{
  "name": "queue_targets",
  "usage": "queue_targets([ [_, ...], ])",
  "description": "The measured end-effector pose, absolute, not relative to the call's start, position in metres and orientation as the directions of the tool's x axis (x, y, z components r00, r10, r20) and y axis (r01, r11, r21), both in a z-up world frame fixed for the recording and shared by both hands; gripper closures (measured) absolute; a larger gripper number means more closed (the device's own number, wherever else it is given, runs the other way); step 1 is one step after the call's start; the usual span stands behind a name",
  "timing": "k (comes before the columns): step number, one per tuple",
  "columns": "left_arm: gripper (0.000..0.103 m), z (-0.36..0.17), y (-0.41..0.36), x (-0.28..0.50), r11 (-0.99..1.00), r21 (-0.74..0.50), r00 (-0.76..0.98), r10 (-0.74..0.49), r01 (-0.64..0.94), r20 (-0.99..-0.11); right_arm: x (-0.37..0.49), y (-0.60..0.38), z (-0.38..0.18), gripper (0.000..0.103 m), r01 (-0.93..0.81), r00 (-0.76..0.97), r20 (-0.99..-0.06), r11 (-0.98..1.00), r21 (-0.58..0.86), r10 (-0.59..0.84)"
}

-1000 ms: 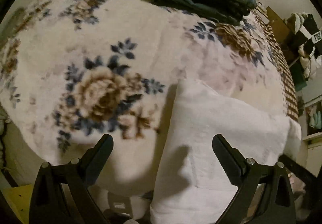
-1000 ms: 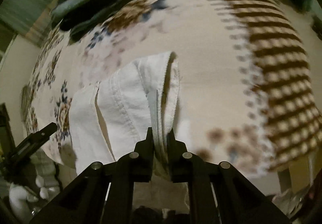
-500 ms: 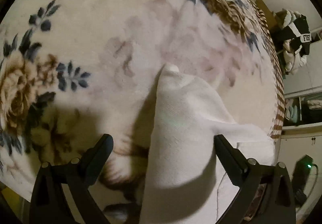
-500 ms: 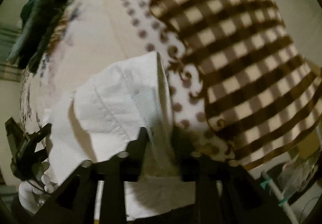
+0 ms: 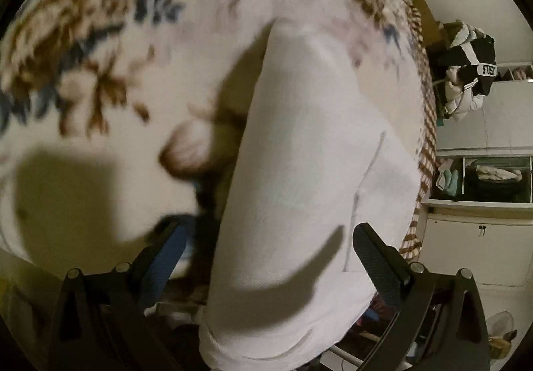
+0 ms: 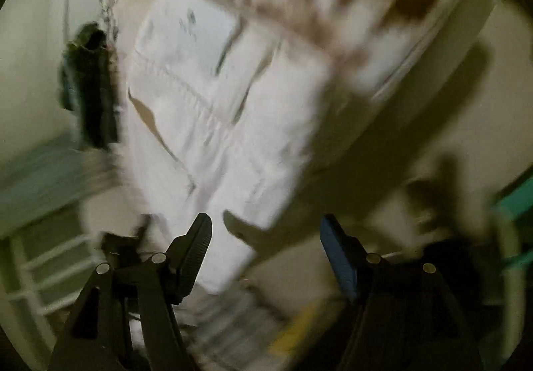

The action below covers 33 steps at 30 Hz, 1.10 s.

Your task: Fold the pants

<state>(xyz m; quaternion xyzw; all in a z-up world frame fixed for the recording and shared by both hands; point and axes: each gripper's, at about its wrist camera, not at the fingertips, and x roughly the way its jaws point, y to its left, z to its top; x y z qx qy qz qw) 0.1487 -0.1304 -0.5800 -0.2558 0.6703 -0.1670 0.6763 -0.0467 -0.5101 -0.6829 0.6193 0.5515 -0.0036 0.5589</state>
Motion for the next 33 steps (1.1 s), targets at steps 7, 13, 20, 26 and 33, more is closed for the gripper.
queue_targets([
  [7,0.000,-0.583,-0.143,0.152,0.835,-0.547,0.035,-0.546,-0.050,-0.837,-0.046,-0.490,-0.685,0.046,0.652,0.470,-0.628,0.235,0.720,0.621],
  [13,0.000,-0.587,-0.134,0.149,0.824,-0.564,0.034,-0.563,-0.065,-0.826,-0.050,-0.497,-0.678,0.042,0.610,0.450,-0.677,0.353,0.709,0.583],
  [20,0.001,-0.585,-0.140,0.151,0.832,-0.552,0.031,-0.551,-0.056,-0.834,-0.032,-0.489,-0.671,0.035,0.553,0.498,-0.626,0.337,0.762,0.599],
  [26,0.001,-0.587,-0.145,0.154,0.836,-0.545,0.038,-0.544,-0.061,-0.838,-0.020,-0.482,-0.672,0.030,0.558,0.490,-0.642,0.353,0.751,0.589],
  [33,0.058,-0.567,-0.156,0.151,0.795,-0.605,0.107,-0.605,0.030,-0.789,-0.015,-0.480,-0.664,0.058,0.525,0.500,-0.646,0.391,0.756,0.577],
])
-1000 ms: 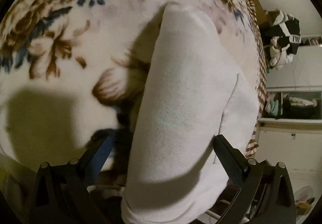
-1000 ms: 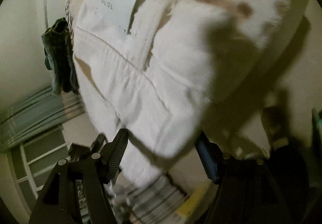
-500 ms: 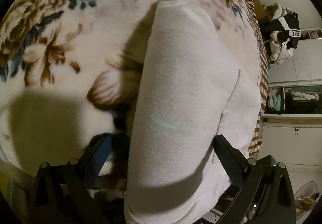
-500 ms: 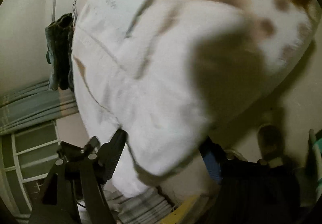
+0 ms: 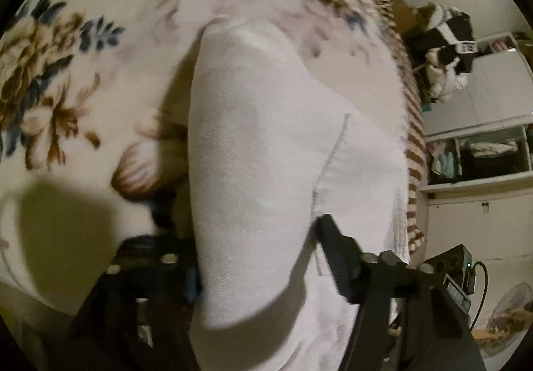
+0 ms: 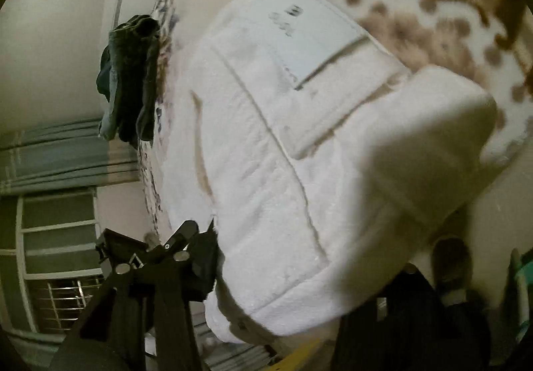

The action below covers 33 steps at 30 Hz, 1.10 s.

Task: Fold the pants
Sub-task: 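Carry the folded white pants with both tools onto the blue jeans stack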

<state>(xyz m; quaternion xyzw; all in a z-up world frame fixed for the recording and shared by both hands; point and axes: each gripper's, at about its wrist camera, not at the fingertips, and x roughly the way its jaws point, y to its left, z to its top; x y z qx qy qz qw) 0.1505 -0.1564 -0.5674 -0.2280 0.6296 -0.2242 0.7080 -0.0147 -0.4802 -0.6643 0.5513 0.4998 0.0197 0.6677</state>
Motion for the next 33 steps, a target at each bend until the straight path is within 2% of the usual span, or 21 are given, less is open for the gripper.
queue_targets([
  [3,0.072,-0.550,-0.148,0.145,0.775,-0.631,0.144,-0.629,0.038,-0.764,-0.009,-0.474,-0.638,0.061,0.512,0.502,-0.668,0.433,0.742,0.550],
  [11,0.075,-0.469,-0.130,0.147,0.755,-0.654,0.227,-0.645,0.042,-0.730,0.004,-0.469,-0.538,0.062,0.426,0.517,-0.648,0.488,0.762,0.559],
  [17,0.075,-0.395,-0.118,0.186,0.729,-0.683,0.299,-0.663,0.049,-0.686,0.055,-0.453,-0.452,0.062,0.328,0.548,-0.607,0.519,0.789,0.576],
  [25,0.075,-0.314,-0.082,0.310,0.716,-0.691,0.417,-0.659,0.094,-0.626,0.192,-0.415,-0.358,0.062,0.192,0.628,-0.524,0.539,0.820,0.575],
  [29,0.075,-0.307,-0.062,0.397,0.709,-0.697,0.429,-0.665,0.105,-0.611,0.282,-0.390,-0.341,0.062,0.153,0.668,-0.492,0.544,0.825,0.558],
  [33,0.075,-0.325,-0.050,0.495,0.717,-0.688,0.427,-0.660,0.113,-0.618,0.375,-0.370,-0.354,0.062,0.154,0.699,-0.476,0.538,0.829,0.534],
])
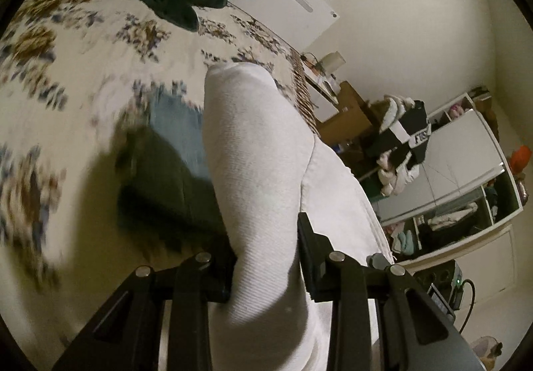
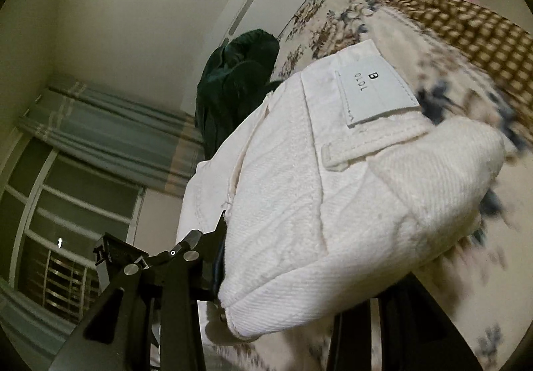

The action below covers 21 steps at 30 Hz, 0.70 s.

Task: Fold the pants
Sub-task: 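Carry the folded white pants with both tools onto the blue jeans stack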

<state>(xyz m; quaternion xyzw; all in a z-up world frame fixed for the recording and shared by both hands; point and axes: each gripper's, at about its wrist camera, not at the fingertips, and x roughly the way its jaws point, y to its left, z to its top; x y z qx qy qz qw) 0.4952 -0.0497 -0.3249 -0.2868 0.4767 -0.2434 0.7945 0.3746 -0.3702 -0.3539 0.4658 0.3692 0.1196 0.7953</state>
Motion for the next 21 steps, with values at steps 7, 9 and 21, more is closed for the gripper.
queue_targets([
  [7,0.074,-0.410,-0.045,0.619,0.742,-0.665,0.330,-0.650,0.082,-0.685,0.501,-0.353,-0.426,0.062,0.203,0.696,-0.528,0.571,0.795,0.487],
  [9,0.071,-0.443,-0.048,0.636,0.772,-0.633,0.280,-0.621,0.057,-0.732,0.522,-0.351,-0.454,0.062,0.234,0.671,-0.573,0.599,0.766,0.470],
  [21,0.013,-0.429,-0.058,0.607,0.936,-0.329,0.294,-0.351,0.124,-0.889,0.533,-0.356,-0.469,0.003,0.365,0.460,-0.844,0.808,0.463,0.276],
])
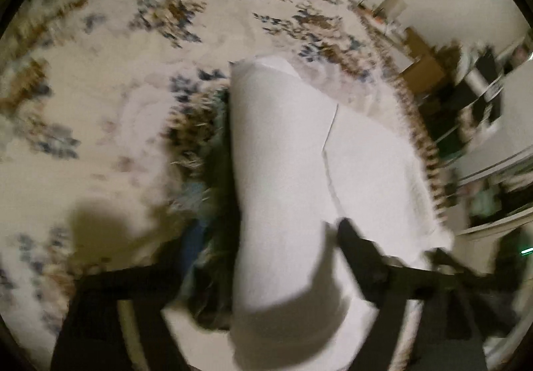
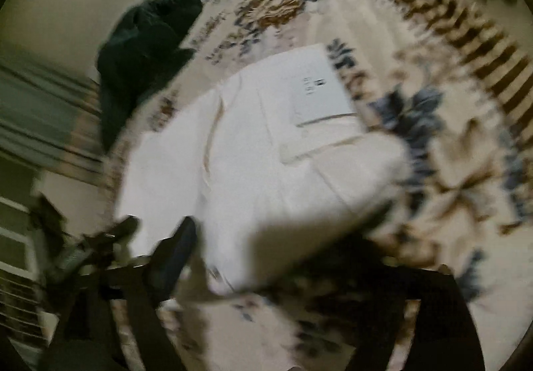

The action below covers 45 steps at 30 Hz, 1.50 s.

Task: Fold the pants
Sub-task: 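Carry the folded white pants with both tools onto the blue jeans stack, then release the pants and pull both tools back from the stack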

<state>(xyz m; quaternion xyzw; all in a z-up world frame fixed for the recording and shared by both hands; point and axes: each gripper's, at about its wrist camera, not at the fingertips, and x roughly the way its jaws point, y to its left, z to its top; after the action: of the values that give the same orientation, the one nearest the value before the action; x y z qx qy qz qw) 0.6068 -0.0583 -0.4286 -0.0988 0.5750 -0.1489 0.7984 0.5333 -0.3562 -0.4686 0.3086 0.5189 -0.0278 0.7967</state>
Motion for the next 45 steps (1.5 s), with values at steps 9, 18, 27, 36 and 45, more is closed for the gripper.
queue_targets([
  [9,0.012,-0.364,-0.077,0.552,0.975,-0.149,0.394,-0.205,0.167,-0.896,0.491,-0.333,-0.373,0.000,0.318,0.468,-0.879,0.945,0.077,-0.086],
  [18,0.012,-0.251,-0.091,0.472,0.986,-0.072,0.521,-0.143,0.153,-0.841,0.419,-0.325,-0.252,0.000,0.303,0.554,-0.819,0.953,0.028,-0.152],
  [27,0.012,-0.145,-0.103,0.373,0.991,-0.059,0.622,-0.124,0.123,-0.773,0.311,-0.311,-0.115,0.000,0.244,0.656,-0.742,0.969,0.031,-0.141],
  [36,0.012,-0.076,-0.112,0.281,0.995,-0.044,0.692,-0.092,0.087,-0.716,0.195,-0.294,-0.008,0.000,0.168,0.748,-0.654,0.986,0.021,-0.113],
  [45,0.000,-0.039,-0.110,0.221,0.997,-0.054,0.737,-0.074,0.051,-0.672,0.111,-0.287,0.057,0.000,0.129,0.789,-0.608,0.991,0.022,-0.089],
])
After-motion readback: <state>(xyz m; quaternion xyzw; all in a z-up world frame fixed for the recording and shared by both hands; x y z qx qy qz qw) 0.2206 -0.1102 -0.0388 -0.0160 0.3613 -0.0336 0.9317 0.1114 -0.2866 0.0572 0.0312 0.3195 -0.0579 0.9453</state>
